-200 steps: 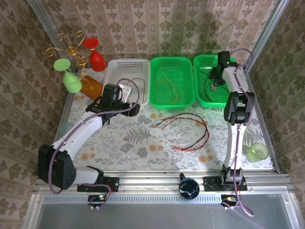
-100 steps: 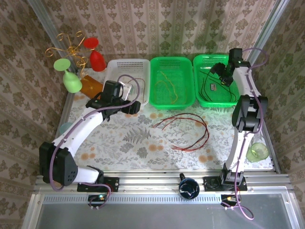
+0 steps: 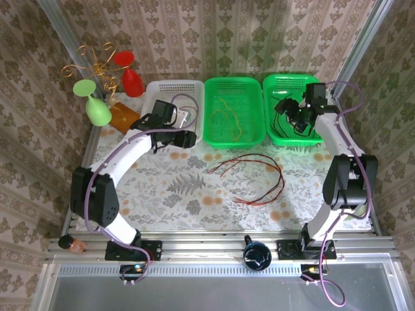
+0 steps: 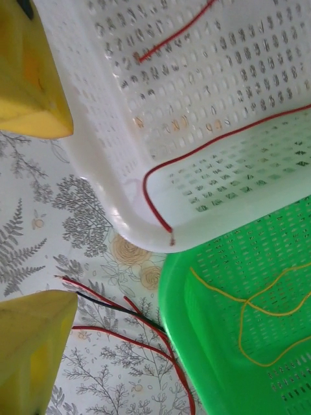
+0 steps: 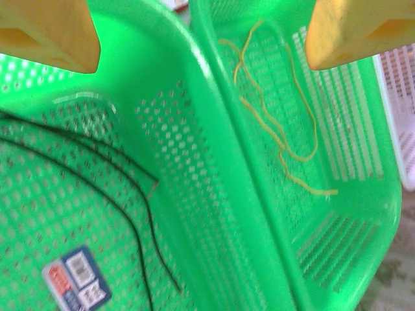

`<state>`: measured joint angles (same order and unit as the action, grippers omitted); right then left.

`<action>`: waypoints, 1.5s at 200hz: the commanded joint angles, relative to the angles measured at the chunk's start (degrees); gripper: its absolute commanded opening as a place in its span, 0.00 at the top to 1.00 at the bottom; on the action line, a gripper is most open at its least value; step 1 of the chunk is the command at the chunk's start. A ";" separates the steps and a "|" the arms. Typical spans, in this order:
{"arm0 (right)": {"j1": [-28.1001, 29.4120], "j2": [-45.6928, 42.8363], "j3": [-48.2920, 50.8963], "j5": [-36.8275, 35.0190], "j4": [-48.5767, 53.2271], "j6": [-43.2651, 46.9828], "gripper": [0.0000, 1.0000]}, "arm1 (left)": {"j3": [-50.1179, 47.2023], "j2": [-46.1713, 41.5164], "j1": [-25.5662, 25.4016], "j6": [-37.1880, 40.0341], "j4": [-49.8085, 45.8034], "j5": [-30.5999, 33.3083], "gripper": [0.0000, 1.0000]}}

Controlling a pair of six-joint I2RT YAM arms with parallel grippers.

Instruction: Untangle the cables

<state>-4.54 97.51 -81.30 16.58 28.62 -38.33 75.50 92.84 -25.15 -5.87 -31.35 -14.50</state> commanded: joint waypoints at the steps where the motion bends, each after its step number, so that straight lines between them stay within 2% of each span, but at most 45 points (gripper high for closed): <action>1: 0.22 -7.27 2.73 -1.57 0.36 3.26 0.16 | 3.16 2.07 -0.14 -0.21 -1.45 -2.39 0.39; 55: 0.41 -15.18 7.65 -5.98 2.99 8.44 0.16 | 8.56 8.68 -0.61 -0.02 -2.57 -3.52 0.45; 66: 0.45 -15.57 7.81 -6.27 3.63 8.83 0.16 | 9.42 9.69 -2.30 -0.22 -2.43 -3.58 0.46; 116: 0.40 -15.60 7.45 -6.56 3.72 9.08 0.16 | 12.33 13.64 -3.13 -0.22 -3.43 -3.14 0.54; 158: 0.40 -15.58 6.56 -7.00 3.72 9.56 0.16 | 12.78 14.48 -3.24 -0.54 -4.31 0.97 0.60; 220: 0.32 -15.57 6.15 -7.09 3.74 10.02 0.15 | 13.53 15.28 -2.67 -1.38 -3.02 1.47 0.68; 270: 0.23 -15.60 6.06 -7.00 3.77 10.38 0.15 | 13.62 15.43 -2.15 -1.76 -2.49 1.57 0.87; 300: 0.14 -15.86 5.89 -7.00 3.90 10.55 0.15 | 13.82 15.80 -1.75 -1.78 -2.66 1.67 0.93</action>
<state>-4.12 82.48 -74.06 10.70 31.48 -28.67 87.64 107.33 -27.59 -7.40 -33.87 -13.45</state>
